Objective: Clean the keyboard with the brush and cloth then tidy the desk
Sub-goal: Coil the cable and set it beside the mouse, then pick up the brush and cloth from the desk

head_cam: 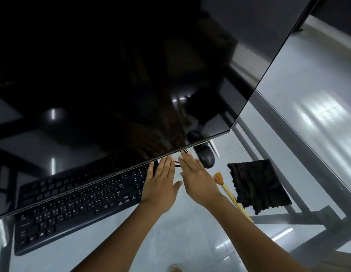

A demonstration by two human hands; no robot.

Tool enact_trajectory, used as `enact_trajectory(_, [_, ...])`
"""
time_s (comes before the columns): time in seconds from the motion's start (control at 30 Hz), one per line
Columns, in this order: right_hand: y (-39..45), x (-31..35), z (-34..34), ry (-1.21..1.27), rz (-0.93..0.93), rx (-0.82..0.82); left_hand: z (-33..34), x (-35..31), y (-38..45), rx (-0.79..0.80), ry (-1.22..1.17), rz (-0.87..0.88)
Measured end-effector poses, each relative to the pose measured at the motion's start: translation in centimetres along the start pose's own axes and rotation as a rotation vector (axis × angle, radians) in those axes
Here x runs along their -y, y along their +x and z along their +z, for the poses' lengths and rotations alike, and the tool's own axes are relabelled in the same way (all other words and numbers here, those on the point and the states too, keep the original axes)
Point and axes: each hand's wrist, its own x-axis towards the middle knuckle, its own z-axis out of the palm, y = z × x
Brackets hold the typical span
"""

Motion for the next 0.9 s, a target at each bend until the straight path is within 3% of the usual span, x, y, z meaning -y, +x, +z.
enact_trajectory(0.13, [-1.1,-1.1,-2.1,0.057,0.047,-0.157,-0.9,-0.9,-0.5,-0.118,-0.112,-0.01])
enact_trajectory(0.23, [-3.1,-3.5,-4.7,0.104,0.201,-0.271,-3.2,-3.7,-1.0,-0.169,-0.209,-0.009])
enact_trajectory(0.33, [-5.3,-7.6,-6.8,0.057,0.463,-0.261,-5.6,-7.9,-0.5,-0.002,-0.298,-0.043])
enact_trajectory(0.47, [-8.9,-12.6,-8.4,0.01,0.863,-0.129,-5.2,-13.3,0.7,0.216,-0.434,-0.112])
enact_trajectory(0.53, [-10.5,-13.7,-8.8,-0.005,0.972,-0.061,-4.0,-15.3,1.2,0.285,-0.412,-0.124])
enact_trajectory(0.7, [-12.2,-16.1,-8.4,0.189,1.074,-0.004,-2.7,-17.7,2.4,0.307,-0.396,-0.171])
enact_trajectory(0.9, [-11.6,-15.7,-9.1,0.559,1.05,0.013,-3.7,-17.0,2.3,0.343,-0.65,-0.269])
